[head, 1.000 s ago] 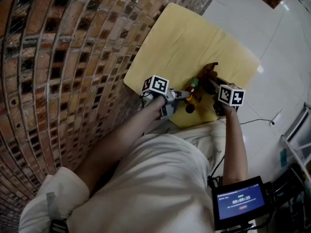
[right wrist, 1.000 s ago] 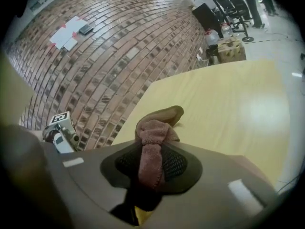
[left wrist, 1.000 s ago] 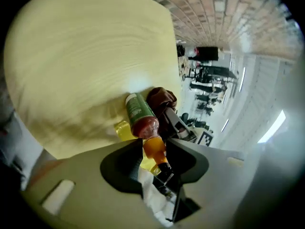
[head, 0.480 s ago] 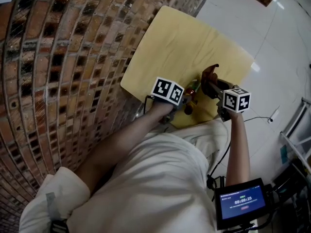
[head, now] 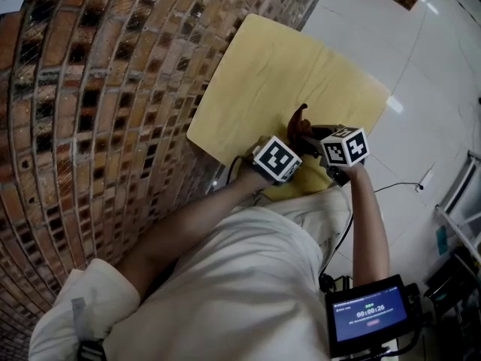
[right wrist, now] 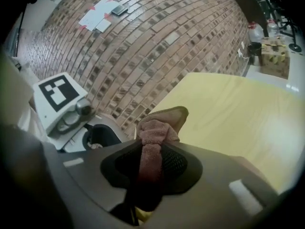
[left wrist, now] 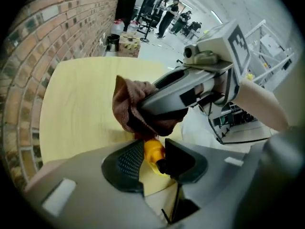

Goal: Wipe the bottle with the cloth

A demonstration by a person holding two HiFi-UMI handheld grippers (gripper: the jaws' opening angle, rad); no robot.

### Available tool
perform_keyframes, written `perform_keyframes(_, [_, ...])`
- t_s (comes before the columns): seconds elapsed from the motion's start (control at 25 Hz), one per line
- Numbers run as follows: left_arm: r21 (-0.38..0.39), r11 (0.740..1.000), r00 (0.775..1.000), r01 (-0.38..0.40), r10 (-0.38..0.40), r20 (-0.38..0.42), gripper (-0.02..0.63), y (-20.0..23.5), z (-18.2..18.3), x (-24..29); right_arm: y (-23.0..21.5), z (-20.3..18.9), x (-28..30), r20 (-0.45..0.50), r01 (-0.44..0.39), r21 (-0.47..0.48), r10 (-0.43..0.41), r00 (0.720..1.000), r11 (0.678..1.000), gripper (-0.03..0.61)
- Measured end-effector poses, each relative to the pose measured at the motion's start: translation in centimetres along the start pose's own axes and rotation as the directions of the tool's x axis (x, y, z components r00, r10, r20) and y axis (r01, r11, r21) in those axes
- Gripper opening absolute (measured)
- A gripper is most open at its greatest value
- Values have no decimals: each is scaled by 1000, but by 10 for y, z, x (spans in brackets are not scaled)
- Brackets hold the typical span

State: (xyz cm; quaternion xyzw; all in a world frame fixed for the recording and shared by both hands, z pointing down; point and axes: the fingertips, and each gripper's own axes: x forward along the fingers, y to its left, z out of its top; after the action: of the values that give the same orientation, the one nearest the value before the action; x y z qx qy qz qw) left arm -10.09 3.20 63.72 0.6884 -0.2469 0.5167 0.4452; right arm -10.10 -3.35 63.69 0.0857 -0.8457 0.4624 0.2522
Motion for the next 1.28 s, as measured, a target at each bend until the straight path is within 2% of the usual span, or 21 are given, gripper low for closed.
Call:
perform_keyframes(0.16, [141,988,998,-64,67,-14,153,-20,3,-2,-21,-22,-3,-18,46,58,-45,999,997,95])
perform_keyframes(0.28, [266,957,993,-120,117,28,152,-32,13,-3,-46,-41,-5,-24,102,119,-99,995,988,95])
perform_keyframes(0.4, [332,932,989,-146,140,44,149,-37,20,-2,-74,-49,-4,-39,184,123,-180,983,975,95])
perform_keyframes(0.48, [346,926,988,-151,145,43,148,-40,19,-1,-87,-59,-3,-63,253,83,-248,967,964,95])
perform_keyframes(0.6, [361,920,988,-155,148,46,146,-43,19,1,-98,-71,-5,-94,352,-29,-353,931,936,95])
perform_keyframes(0.68, [376,913,987,-161,156,45,146,-43,18,1,-101,-68,-7,-61,403,-117,-411,909,908,95])
perform_keyframes(0.76, [406,896,984,-178,174,46,144,-44,17,-1,-107,-56,-20,15,454,-135,-456,890,881,95])
perform_keyframes(0.84, [462,862,977,-208,206,55,142,-45,18,0,-121,-36,-47,119,476,-23,-470,875,879,95])
perform_keyframes(0.92, [532,811,967,-243,244,70,141,-46,19,0,-129,-11,-76,216,433,104,-445,869,895,95])
perform_keyframes(1.0, [596,758,959,-266,273,82,139,-47,18,1,-124,10,-98,277,372,157,-402,872,915,95])
perform_keyframes(1.12, [673,680,948,-292,301,107,138,-50,20,3,-99,27,-109,303,258,153,-294,907,954,95])
perform_keyframes(1.2, [727,611,937,-313,325,129,138,-49,20,2,-67,31,-95,281,130,119,-159,947,984,95])
perform_keyframes(1.28, [777,538,926,-327,347,150,137,-52,18,3,-27,29,-76,243,-27,61,11,970,998,95])
